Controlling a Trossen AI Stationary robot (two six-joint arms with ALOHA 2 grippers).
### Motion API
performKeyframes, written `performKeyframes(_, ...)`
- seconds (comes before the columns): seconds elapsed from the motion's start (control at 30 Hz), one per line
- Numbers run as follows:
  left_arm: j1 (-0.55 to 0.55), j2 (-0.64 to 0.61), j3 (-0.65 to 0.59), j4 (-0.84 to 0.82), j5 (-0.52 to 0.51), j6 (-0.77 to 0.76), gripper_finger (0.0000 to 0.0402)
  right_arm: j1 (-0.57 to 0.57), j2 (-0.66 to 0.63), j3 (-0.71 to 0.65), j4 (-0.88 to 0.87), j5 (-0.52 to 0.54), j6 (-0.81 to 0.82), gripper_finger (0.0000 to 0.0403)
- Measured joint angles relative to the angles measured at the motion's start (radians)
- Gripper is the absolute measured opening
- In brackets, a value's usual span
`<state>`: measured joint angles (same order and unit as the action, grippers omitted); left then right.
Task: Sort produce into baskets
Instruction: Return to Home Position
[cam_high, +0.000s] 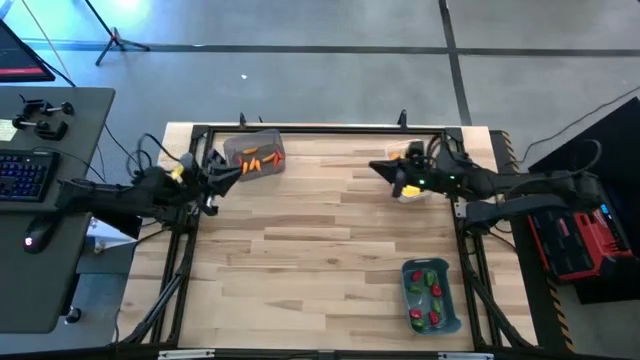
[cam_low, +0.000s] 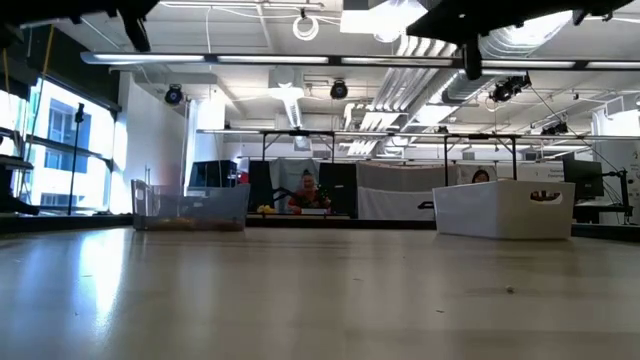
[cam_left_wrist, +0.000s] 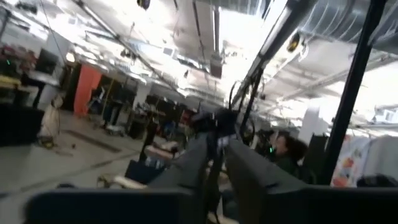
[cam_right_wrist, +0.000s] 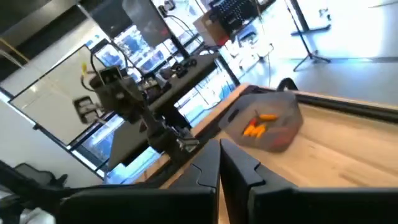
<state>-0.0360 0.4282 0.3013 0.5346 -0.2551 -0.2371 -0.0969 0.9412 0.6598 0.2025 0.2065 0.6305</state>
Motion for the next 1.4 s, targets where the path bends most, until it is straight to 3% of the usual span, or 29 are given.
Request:
performKeyframes(0.1,0.012,-0.010,-0.080,0.054,0.016,-0.029,0.0010,0.023,-0.073,-0.019,-0.082,0.010,0.043,0.0000)
performKeyframes(0.47,0.016,-0.096,-0.290,0.134,-0.008,-0.133,0.0001,0.127,-0.163,-0.021,-0.293,-0.013,0.053,0.0000)
performKeyframes(0.77,0.016,-0.108,-0.289,0.096,-0.103,-0.149,0.0001,0.274,-0.189,-0.083,-0.288,-0.030,0.020,0.0000)
performKeyframes(0.93,0.016,-0.109,-0.289,0.092,-0.075,-0.231,0.0001,0.334,-0.349,-0.276,-0.139,-0.034,0.044,0.0000)
performKeyframes(1.2,0.016,-0.107,-0.289,0.091,-0.071,-0.214,0.0001,0.260,-0.708,-0.413,-0.148,-0.056,-0.177,0.0000)
performKeyframes(1.4,0.016,-0.107,-0.289,0.090,-0.070,-0.214,0.0001,0.253,-0.877,-0.547,-0.081,-0.091,-0.263,0.0000)
